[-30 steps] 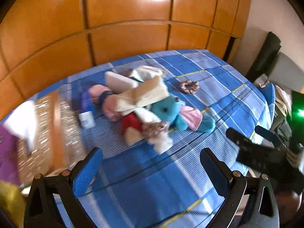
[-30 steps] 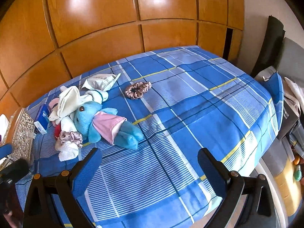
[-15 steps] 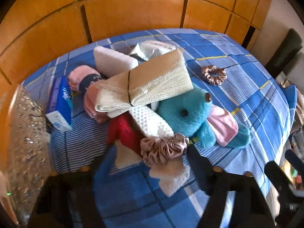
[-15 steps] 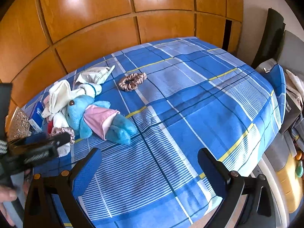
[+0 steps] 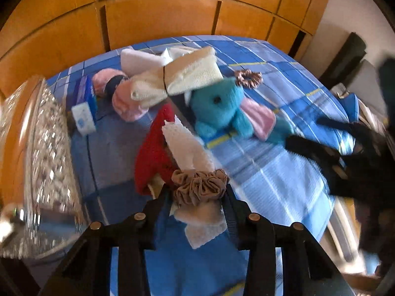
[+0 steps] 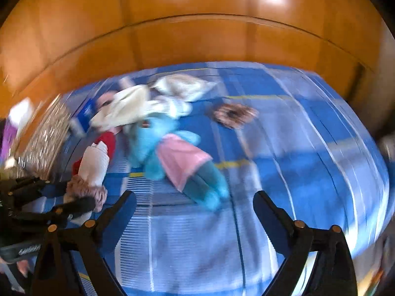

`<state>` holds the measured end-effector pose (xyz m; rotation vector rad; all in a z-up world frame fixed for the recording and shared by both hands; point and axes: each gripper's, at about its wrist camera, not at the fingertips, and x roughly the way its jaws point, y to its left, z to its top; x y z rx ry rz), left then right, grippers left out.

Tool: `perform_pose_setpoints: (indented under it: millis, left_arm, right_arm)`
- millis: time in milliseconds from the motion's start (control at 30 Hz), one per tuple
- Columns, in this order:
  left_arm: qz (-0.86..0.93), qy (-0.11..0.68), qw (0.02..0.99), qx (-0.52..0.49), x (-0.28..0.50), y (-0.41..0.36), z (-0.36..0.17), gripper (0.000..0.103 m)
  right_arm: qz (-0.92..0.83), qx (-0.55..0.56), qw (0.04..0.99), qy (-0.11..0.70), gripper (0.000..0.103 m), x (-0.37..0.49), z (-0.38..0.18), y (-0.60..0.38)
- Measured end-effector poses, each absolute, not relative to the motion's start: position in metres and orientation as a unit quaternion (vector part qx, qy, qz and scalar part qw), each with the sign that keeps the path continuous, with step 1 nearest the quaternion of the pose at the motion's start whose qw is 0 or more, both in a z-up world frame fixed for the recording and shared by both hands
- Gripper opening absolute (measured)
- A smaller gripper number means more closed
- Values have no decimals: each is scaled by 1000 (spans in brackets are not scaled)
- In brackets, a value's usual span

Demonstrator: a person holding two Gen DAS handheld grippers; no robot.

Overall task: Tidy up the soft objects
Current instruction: 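Grasp the white knit cloth with scrunchie with left tool while right tool reaches toward blue plush, then grasp the blue plush bear with right tool while left tool lifts the white cloth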

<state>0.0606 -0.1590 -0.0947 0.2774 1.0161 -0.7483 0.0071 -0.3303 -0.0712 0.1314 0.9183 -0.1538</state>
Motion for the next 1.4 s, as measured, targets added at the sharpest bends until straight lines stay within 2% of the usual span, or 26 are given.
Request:
perform_pose_setpoints:
  millis: [100,233,300,367,400,567,700,833,1033,1167,1400]
  left_arm:
    - [-352,469,799,134,51,-151,-94,41]
    - [-356,462,802,131,46,-145,-85,40]
    - [-363,452,805,129,45,-144,-77,40]
    - [-371,444,806,122,47,-142,-66,40]
    - [-374,441,807,119,48,-142,-62,40]
    - [-384,430,814,69,77,-140,-24,40]
    - [-403,391,826,57,90,-134,5,40]
    - [-448,375,809,67,83,-132,11,40]
    - [-459,421,779,74,75,-143,-30,40]
    - [-456,473,749,90,67,-152,-68,51]
    - [-443,496,742,84,54,-141,-92,53]
  right_arm:
    - [-36,-9,884,466,91,36,-81,-319]
    - [-8,-59,867,495,83,67,-101,-310]
    - [-10,-70,859,507,64,79,-111,-308]
    - [-12,-69,859,508,58,85,-116,-308]
    - [-9,-63,862,504,51,84,-116,-307]
    - [-10,-31,859,512,41,74,-116,-312]
    - [5,-25,856,517,41,61,-115,-305]
    - [15,-19,856,516,41,47,-115,-301]
    - [5,-2,858,514,40,38,-114,-301]
    - [1,-4,857,515,40,36,-114,-300]
    - [2,5,861,509,41,33,-114,-302]
